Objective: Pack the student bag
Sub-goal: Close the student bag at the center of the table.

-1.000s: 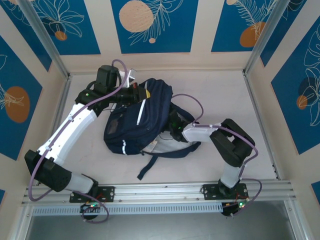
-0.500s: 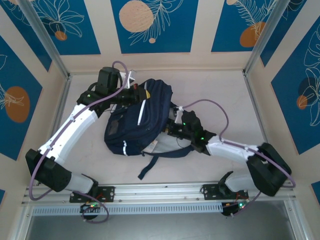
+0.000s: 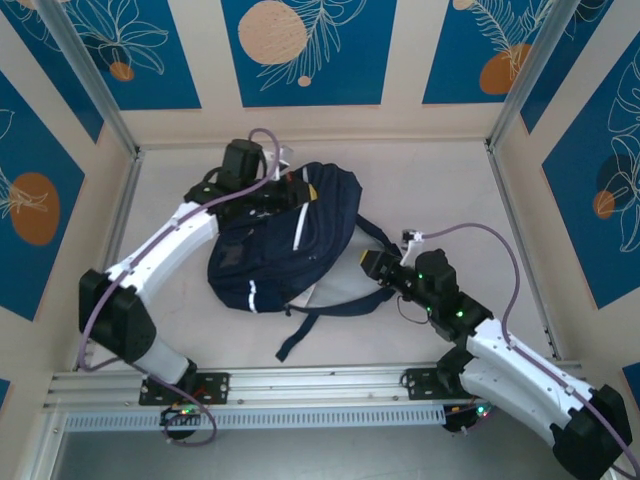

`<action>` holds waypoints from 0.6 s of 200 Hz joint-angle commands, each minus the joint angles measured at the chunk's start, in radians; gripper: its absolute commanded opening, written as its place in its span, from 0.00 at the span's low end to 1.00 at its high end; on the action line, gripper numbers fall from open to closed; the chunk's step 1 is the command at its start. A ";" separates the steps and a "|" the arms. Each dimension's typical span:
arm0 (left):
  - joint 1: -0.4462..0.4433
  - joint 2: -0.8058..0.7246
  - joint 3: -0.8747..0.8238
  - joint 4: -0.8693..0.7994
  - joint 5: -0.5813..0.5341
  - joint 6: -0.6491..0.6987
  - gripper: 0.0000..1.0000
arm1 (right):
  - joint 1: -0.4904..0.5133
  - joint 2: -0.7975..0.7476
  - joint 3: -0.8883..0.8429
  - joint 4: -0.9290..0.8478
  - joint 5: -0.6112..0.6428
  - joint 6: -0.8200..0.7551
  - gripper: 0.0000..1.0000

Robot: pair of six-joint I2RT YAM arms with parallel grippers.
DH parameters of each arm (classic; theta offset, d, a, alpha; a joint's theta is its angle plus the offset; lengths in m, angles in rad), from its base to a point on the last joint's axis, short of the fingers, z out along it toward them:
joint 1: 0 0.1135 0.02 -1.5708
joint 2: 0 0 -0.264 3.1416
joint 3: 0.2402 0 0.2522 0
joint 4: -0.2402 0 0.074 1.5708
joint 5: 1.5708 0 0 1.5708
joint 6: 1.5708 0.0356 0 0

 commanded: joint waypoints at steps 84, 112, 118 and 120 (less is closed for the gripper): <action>-0.076 -0.017 0.044 -0.130 -0.191 0.162 0.64 | 0.083 0.034 0.084 -0.282 0.068 -0.175 0.38; -0.075 -0.179 -0.113 -0.179 -0.282 0.158 0.64 | 0.167 0.091 0.103 -0.320 0.057 -0.232 0.36; -0.074 -0.208 -0.143 -0.201 -0.307 0.155 0.64 | 0.182 0.108 0.113 -0.331 0.039 -0.247 0.34; -0.074 -0.217 -0.153 -0.206 -0.313 0.156 0.64 | 0.186 0.115 0.116 -0.335 0.033 -0.253 0.33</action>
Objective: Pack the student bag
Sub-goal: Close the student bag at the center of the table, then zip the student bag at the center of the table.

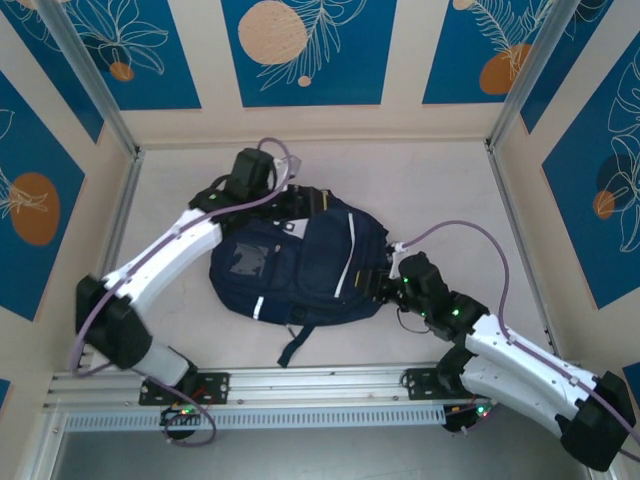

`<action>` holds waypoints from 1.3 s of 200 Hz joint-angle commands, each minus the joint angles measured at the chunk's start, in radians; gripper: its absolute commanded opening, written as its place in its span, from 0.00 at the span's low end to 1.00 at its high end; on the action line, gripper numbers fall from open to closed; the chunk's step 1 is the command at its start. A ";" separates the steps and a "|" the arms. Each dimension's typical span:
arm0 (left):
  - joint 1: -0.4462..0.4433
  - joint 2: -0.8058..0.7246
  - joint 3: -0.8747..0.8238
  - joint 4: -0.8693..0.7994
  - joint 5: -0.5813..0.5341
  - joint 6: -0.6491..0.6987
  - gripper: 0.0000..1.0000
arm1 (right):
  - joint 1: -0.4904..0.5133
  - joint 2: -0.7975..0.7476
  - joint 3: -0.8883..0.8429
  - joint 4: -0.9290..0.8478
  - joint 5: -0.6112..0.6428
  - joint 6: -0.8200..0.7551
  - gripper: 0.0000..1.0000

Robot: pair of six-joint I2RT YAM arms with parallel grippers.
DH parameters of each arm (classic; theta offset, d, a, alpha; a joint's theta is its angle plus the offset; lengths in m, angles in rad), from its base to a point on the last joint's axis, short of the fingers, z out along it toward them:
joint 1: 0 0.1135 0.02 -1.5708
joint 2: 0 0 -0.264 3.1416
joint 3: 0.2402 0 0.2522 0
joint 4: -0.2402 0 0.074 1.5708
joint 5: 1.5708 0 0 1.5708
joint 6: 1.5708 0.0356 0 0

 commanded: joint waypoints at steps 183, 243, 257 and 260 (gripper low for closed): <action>0.005 -0.363 -0.558 -0.123 -0.388 -0.136 0.70 | -0.121 0.747 0.467 -0.024 -0.160 -0.167 0.04; 0.004 -0.366 -0.639 -0.033 -0.382 -0.182 0.69 | 0.134 0.577 0.357 -0.094 -0.111 -0.124 0.40; 0.007 -0.357 -0.640 -0.024 -0.388 -0.183 0.69 | 0.193 0.594 0.338 -0.077 -0.104 -0.059 0.45; 0.007 -0.355 -0.639 -0.022 -0.388 -0.183 0.69 | 0.202 0.601 0.335 -0.071 -0.103 -0.044 0.47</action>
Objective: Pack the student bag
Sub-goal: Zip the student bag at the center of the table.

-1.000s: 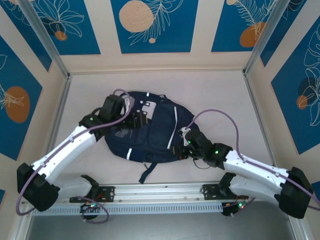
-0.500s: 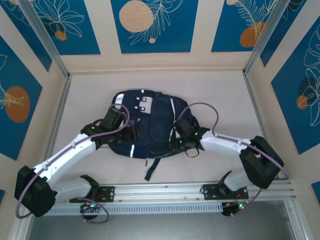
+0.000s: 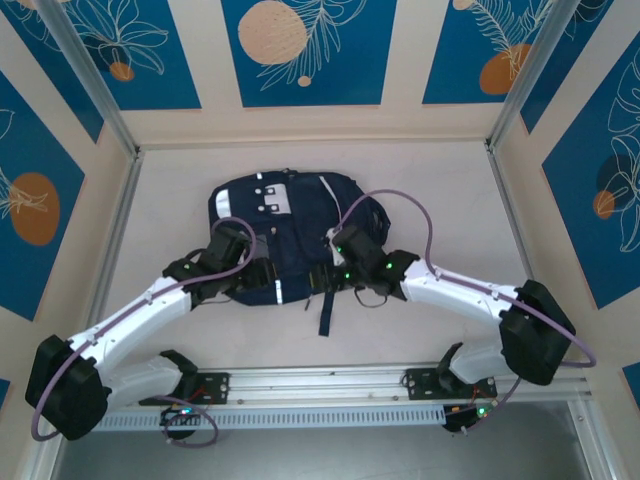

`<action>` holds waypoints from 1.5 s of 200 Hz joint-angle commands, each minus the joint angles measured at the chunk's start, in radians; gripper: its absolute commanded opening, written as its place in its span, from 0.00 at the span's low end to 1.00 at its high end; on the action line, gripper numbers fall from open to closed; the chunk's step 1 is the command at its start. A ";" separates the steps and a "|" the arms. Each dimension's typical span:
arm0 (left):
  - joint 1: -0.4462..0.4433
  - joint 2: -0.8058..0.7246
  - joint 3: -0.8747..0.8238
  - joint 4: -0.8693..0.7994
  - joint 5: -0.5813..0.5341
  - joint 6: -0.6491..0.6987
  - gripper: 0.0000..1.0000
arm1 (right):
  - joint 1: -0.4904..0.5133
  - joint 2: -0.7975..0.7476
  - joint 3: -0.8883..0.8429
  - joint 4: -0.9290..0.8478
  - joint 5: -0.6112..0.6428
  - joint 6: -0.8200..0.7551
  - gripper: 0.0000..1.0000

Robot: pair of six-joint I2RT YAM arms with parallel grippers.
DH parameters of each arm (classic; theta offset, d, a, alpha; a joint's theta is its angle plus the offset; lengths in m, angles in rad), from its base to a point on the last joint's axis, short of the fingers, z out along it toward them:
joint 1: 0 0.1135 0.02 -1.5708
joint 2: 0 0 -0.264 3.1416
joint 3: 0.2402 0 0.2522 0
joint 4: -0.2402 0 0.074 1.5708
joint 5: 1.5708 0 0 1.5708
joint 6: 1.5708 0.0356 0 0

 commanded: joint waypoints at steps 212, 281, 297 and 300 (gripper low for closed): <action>0.022 -0.101 -0.015 -0.005 -0.083 -0.028 0.68 | 0.175 0.400 0.181 -0.136 0.192 0.570 0.38; 0.030 -0.103 -0.020 -0.003 -0.083 -0.032 0.69 | 0.174 0.464 0.226 -0.165 0.220 0.566 0.37; 0.030 -0.100 -0.022 -0.002 -0.080 -0.033 0.69 | 0.171 0.474 0.232 -0.170 0.245 0.562 0.35; 0.031 -0.098 -0.021 -0.002 -0.080 -0.033 0.69 | 0.170 0.475 0.232 -0.171 0.247 0.562 0.35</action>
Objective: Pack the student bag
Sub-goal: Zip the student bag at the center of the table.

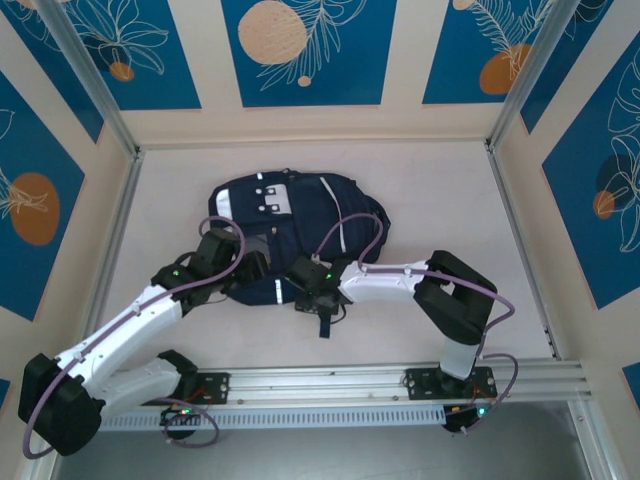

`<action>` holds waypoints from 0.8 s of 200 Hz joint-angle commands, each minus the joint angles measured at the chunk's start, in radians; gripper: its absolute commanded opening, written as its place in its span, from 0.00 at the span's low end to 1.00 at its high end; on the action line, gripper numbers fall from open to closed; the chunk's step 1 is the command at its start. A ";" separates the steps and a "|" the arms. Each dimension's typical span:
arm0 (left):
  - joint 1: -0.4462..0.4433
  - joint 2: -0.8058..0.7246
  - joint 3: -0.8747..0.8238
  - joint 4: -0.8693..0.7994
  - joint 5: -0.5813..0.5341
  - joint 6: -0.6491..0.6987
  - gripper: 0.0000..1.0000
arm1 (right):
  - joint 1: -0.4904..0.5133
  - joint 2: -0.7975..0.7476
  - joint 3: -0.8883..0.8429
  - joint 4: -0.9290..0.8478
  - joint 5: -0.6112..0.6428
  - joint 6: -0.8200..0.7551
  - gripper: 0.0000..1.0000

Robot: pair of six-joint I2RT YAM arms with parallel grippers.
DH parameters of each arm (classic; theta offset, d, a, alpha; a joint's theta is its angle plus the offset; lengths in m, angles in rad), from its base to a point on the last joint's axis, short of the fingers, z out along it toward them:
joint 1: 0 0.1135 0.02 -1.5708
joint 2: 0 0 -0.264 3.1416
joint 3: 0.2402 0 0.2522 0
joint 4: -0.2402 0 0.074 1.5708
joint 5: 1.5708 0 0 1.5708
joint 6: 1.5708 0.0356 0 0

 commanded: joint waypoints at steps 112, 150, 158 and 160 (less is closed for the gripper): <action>0.012 0.014 -0.034 -0.006 -0.030 -0.007 0.68 | -0.022 0.063 -0.011 0.061 0.075 -0.113 0.07; 0.011 0.012 -0.037 -0.018 0.028 -0.033 0.70 | -0.022 -0.019 -0.061 0.072 0.081 -0.200 0.01; 0.012 0.003 -0.043 -0.027 0.045 -0.062 0.71 | -0.023 -0.048 -0.082 0.087 0.072 -0.229 0.00; 0.012 0.001 -0.045 -0.030 0.049 -0.072 0.72 | -0.023 -0.056 -0.088 0.092 0.070 -0.235 0.00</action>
